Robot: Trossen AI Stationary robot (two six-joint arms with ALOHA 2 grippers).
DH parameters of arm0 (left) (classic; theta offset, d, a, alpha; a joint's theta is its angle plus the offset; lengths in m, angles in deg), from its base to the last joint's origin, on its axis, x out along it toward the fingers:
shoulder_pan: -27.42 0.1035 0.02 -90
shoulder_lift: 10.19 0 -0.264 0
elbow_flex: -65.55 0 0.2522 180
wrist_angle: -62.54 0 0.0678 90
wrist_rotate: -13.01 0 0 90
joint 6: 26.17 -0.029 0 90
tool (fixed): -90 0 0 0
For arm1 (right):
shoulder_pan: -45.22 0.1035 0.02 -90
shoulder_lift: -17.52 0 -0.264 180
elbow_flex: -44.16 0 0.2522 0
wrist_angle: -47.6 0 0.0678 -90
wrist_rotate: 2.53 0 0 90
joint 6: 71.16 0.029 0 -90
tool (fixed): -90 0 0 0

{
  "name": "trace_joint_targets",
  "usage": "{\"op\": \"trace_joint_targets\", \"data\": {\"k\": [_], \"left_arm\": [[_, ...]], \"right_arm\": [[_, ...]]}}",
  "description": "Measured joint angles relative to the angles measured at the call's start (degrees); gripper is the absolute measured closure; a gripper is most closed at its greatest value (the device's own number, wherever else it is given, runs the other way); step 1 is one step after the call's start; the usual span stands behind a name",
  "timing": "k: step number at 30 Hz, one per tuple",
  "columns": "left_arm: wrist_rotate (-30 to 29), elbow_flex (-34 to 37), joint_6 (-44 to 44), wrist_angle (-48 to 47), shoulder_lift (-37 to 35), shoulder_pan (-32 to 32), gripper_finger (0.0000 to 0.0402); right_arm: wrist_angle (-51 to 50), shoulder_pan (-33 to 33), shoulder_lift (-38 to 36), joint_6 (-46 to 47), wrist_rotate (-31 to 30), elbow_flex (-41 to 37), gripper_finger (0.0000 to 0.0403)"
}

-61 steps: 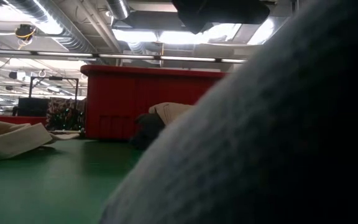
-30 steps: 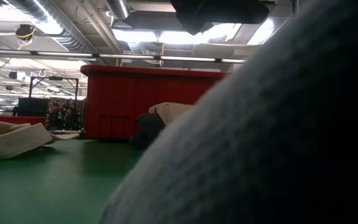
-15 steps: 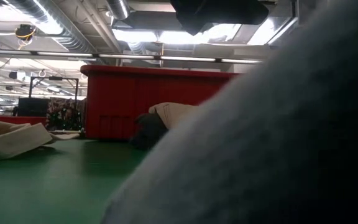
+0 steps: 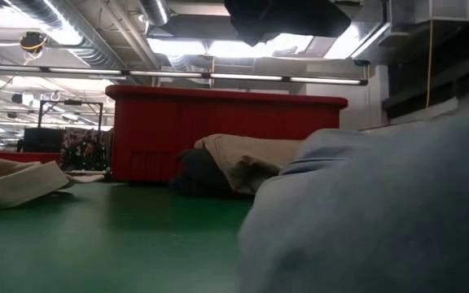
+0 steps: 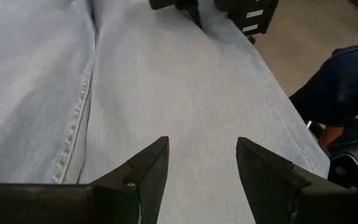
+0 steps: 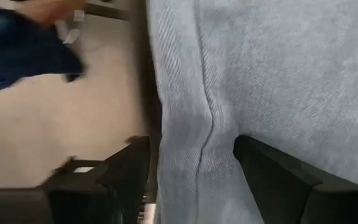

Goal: Fold laundry
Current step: Fold the blue pants

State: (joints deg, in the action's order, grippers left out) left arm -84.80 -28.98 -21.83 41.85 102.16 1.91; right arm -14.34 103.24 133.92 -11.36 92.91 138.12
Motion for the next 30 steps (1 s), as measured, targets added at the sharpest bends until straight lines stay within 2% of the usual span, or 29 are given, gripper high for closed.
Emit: {"op": "trace_joint_targets", "data": {"k": [9,12,18,28,30], "left_arm": [[0.6,0.0,0.0,0.0,0.0,0.0,0.0218],[2.2,0.0,0.0,0.0,0.0,0.0,0.0218],[3.0,0.0,0.0,0.0,0.0,-0.2,0.0218],[3.0,0.0,0.0,-0.1,0.0,-0.2,0.0218],[3.0,0.0,0.0,-0.1,0.0,-0.4,0.0218]], "right_arm": [[-5.5,-1.1,0.1,-0.1,-3.3,-0.2,0.0151],[-5.4,-1.1,0.1,-0.1,-3.4,-0.2,0.0165],[-5.8,-1.1,1.6,-1.3,-3.2,-0.2,0.0236],[-4.9,-1.2,1.8,-2.2,-1.0,-0.2,0.038],[-4.6,-1.2,1.2,-2.2,-0.5,-0.2,0.0388]]}}
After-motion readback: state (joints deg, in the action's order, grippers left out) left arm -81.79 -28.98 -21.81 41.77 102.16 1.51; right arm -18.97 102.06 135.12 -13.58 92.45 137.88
